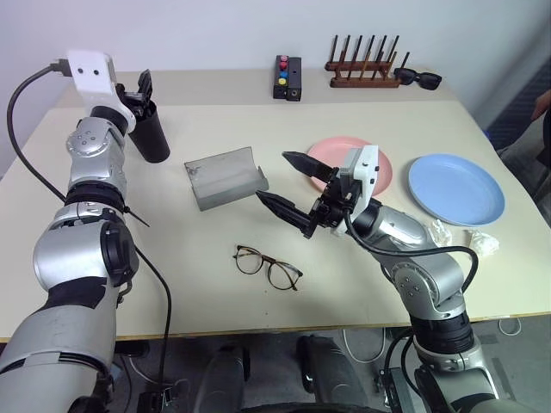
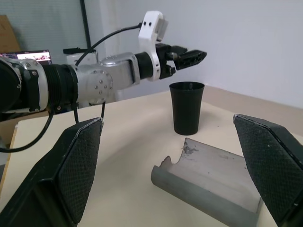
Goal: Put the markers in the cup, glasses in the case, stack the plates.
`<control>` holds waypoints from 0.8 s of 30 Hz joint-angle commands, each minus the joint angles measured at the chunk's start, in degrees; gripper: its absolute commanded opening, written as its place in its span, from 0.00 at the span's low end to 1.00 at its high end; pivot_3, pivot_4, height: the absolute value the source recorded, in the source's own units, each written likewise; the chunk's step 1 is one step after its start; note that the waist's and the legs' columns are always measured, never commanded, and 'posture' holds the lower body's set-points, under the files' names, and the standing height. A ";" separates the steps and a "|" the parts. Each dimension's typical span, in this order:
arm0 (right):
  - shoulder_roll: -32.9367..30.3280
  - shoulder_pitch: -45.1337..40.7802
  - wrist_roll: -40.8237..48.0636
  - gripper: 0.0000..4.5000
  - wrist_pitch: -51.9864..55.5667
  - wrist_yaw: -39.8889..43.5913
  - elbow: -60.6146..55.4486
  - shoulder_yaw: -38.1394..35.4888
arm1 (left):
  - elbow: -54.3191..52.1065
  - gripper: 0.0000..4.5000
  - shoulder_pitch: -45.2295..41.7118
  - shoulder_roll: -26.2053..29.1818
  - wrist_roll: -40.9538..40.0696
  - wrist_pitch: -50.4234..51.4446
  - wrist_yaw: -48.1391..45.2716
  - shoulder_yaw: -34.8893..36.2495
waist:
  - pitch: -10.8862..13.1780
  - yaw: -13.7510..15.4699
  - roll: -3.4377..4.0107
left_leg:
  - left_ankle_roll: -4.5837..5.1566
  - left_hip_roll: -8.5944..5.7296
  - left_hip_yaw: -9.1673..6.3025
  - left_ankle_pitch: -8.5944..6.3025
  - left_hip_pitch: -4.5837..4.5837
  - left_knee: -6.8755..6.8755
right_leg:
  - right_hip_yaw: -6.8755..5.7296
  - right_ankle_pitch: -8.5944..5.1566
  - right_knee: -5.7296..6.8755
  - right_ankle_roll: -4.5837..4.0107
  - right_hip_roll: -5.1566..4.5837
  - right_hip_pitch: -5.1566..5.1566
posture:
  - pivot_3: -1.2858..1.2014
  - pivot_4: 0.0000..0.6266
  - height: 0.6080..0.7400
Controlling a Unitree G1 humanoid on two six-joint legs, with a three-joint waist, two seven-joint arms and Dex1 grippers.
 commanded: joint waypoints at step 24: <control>-4.40 2.40 -3.69 1.00 -2.37 1.59 -1.15 -1.25 | -53.49 0.99 29.62 12.12 -1.65 30.25 -48.67 -20.78 | 0.00 -0.02 0.04 | 0.00 0.11 0.04 0.00 0.04 -0.05 | 0.08 -0.03 -0.01 -0.07 0.05 0.00 | 0.52 0.24 0.96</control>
